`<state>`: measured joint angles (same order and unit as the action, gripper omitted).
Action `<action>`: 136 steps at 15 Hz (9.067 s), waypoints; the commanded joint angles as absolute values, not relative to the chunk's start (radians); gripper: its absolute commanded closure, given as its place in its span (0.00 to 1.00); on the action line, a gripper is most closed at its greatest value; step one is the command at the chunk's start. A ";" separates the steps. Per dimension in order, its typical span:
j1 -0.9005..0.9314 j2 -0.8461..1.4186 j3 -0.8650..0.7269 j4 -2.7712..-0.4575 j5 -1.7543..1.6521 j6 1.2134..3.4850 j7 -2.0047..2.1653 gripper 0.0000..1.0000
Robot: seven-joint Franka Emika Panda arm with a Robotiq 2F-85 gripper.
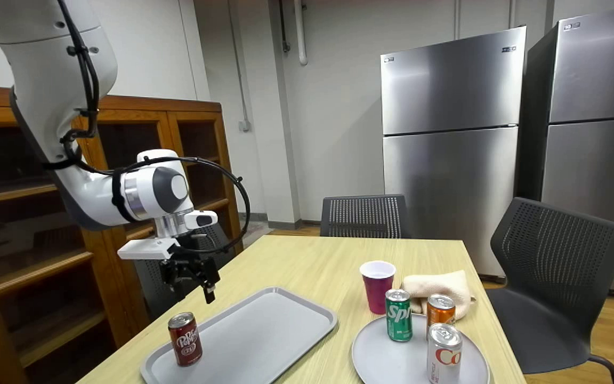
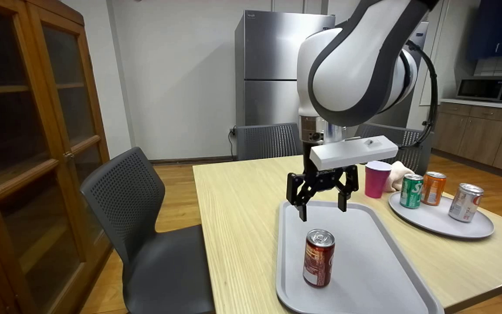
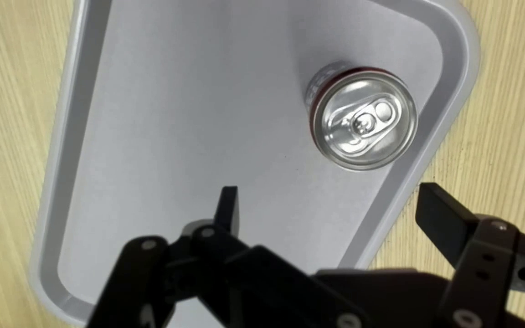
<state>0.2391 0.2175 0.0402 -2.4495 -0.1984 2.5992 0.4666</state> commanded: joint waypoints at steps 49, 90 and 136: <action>0.154 0.190 0.048 -2.446 -0.068 2.664 0.285 0.62; -0.198 0.376 -0.288 -2.227 0.016 2.640 0.178 0.62; -0.043 0.346 -0.306 -2.214 -0.052 2.654 0.317 0.00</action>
<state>-0.0820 0.4229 -0.3095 -2.1407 -0.0057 2.6354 0.2642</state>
